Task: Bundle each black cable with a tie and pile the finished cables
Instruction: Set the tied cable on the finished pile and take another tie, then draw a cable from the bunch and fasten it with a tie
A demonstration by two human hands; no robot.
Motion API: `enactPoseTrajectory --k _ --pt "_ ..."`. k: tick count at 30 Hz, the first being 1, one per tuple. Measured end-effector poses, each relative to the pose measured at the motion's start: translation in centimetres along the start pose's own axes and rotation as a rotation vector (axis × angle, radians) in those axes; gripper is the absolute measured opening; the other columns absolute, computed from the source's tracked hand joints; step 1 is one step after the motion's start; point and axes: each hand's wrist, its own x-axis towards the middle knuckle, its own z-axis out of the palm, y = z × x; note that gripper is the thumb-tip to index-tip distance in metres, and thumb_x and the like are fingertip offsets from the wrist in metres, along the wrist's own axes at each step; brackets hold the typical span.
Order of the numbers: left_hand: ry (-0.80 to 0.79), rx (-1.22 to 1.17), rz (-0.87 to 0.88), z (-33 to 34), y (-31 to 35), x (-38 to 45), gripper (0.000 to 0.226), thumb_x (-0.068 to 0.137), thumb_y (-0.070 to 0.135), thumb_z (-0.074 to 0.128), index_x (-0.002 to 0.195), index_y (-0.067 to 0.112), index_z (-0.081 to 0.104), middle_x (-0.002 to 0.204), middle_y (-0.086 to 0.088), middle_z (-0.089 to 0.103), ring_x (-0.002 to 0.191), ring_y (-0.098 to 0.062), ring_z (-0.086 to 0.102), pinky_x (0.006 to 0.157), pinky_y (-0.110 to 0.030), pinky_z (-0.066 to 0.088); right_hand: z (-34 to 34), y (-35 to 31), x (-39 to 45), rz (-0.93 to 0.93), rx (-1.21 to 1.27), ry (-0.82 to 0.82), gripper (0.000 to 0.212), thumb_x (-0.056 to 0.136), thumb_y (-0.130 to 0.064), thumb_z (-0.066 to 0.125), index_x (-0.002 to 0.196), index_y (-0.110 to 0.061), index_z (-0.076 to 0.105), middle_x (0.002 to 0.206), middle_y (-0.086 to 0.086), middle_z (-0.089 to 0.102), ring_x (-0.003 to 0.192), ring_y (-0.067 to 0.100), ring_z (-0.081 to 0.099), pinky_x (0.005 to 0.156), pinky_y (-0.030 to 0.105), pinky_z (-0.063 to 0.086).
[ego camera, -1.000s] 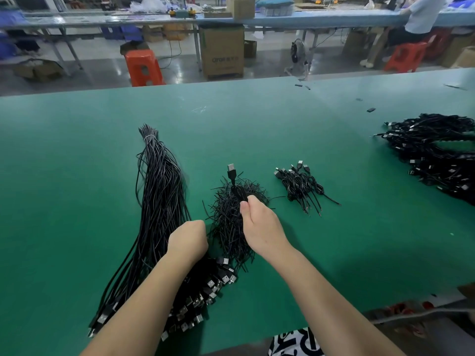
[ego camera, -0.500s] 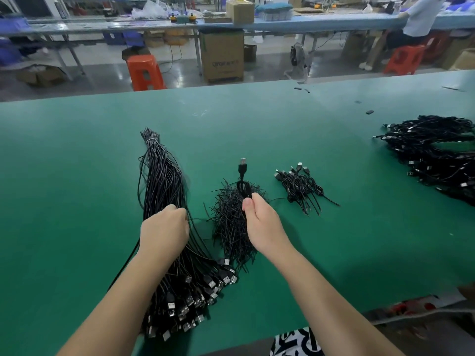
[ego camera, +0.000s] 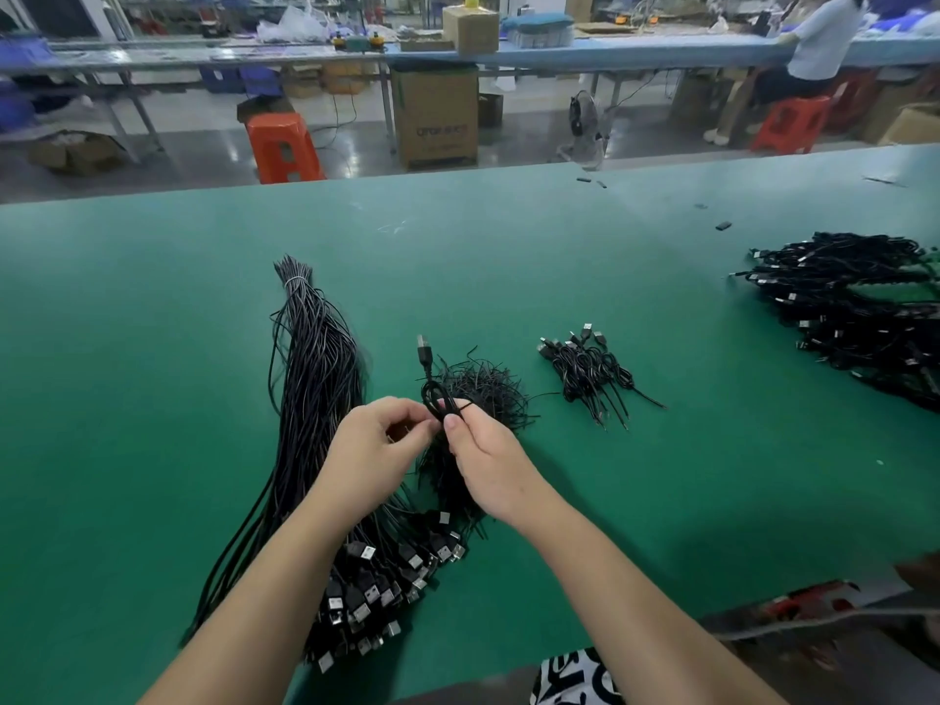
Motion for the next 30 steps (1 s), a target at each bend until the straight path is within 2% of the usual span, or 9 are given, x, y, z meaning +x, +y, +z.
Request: enactPoseTrajectory --k 4,7,11,14,18,21,24,28,30 --pt "0.054 0.258 0.142 0.3 0.3 -0.5 0.013 0.088 0.013 0.071 0.089 0.026 0.074 0.082 0.015 0.064 0.074 0.000 0.059 0.068 -0.018 0.048 0.5 0.1 0.5 0.105 0.104 0.064 0.033 0.098 -0.043 0.037 0.067 -0.037 0.046 0.060 -0.014 0.046 0.056 0.006 0.037 0.057 0.029 0.028" --pt "0.178 0.642 0.469 0.5 0.1 -0.9 0.005 0.089 0.014 0.066 0.087 0.014 0.071 0.084 0.001 0.061 0.073 -0.020 0.061 0.057 -0.033 0.051 0.6 0.0 0.7 0.189 0.212 0.035 0.041 0.102 -0.037 0.040 0.061 -0.035 0.046 0.063 -0.008 0.036 0.054 0.010 0.030 0.052 0.030 0.024" --pt "0.238 0.755 0.760 0.2 -0.5 -0.9 0.010 0.093 0.009 0.061 0.084 0.007 0.066 0.091 -0.008 0.059 0.083 -0.029 0.057 0.067 -0.039 0.049 -0.5 -0.3 0.6 0.310 0.417 -0.064 0.039 0.107 -0.026 0.040 0.069 -0.026 0.038 0.060 -0.002 0.029 0.040 0.008 0.021 0.039 0.020 0.016" --pt "0.230 0.712 0.825 -0.1 -0.9 -0.9 0.011 0.086 -0.003 0.066 0.089 0.007 0.069 0.107 -0.008 0.067 0.111 -0.028 0.063 0.085 -0.039 0.050 -1.1 -0.7 0.5 0.358 0.445 -0.215 0.030 0.107 -0.028 0.038 0.079 -0.018 0.041 0.058 -0.004 0.029 0.043 0.010 0.019 0.041 0.023 0.013" --pt "0.190 0.507 0.777 0.1 -0.5 -0.9 0.012 0.095 0.005 0.060 0.089 0.008 0.070 0.111 -0.001 0.073 0.114 -0.016 0.066 0.096 -0.038 0.050 -1.3 -0.8 0.6 0.388 0.466 -0.318 0.027 0.095 -0.029 0.038 0.072 -0.019 0.045 0.054 -0.007 0.028 0.042 0.012 0.018 0.040 0.023 0.018" --pt "0.180 0.469 0.684 0.2 -0.4 -1.2 0.020 0.098 0.018 0.052 0.088 0.011 0.068 0.101 0.005 0.073 0.096 -0.015 0.069 0.081 -0.040 0.047 -1.3 -0.7 0.7 0.417 0.493 -0.367 0.017 0.078 -0.033 0.041 0.067 -0.020 0.045 0.055 -0.005 0.026 0.042 0.014 0.017 0.041 0.023 0.019" --pt "0.177 0.394 0.564 0.6 -0.3 -1.4 0.016 0.097 0.020 0.054 0.090 0.014 0.068 0.089 0.011 0.068 0.083 -0.013 0.062 0.072 -0.040 0.043 -1.3 -0.4 0.7 0.399 0.467 -0.381 0.017 0.078 -0.033 0.041 0.068 -0.020 0.044 0.055 -0.006 0.026 0.042 0.014 0.017 0.041 0.024 0.017" --pt "0.152 0.269 0.365 0.9 0.0 -1.2 0.010 0.094 0.012 0.066 0.089 0.020 0.069 0.084 0.026 0.061 0.084 -0.002 0.054 0.077 -0.028 0.045 -1.2 -0.2 0.6 0.370 0.399 -0.371 0.018 0.081 -0.036 0.039 0.072 -0.021 0.044 0.055 -0.009 0.028 0.044 0.011 0.017 0.040 0.022 0.015" --pt "0.101 0.190 0.243 0.8 0.0 -1.0 0.015 0.094 0.017 0.067 0.085 0.028 0.068 0.081 0.027 0.066 0.086 0.001 0.059 0.076 -0.013 0.043 -1.2 0.0 0.4 0.337 0.305 -0.356 0.022 0.081 -0.042 0.041 0.075 -0.022 0.044 0.056 -0.011 0.031 0.046 0.010 0.021 0.042 0.025 0.018"
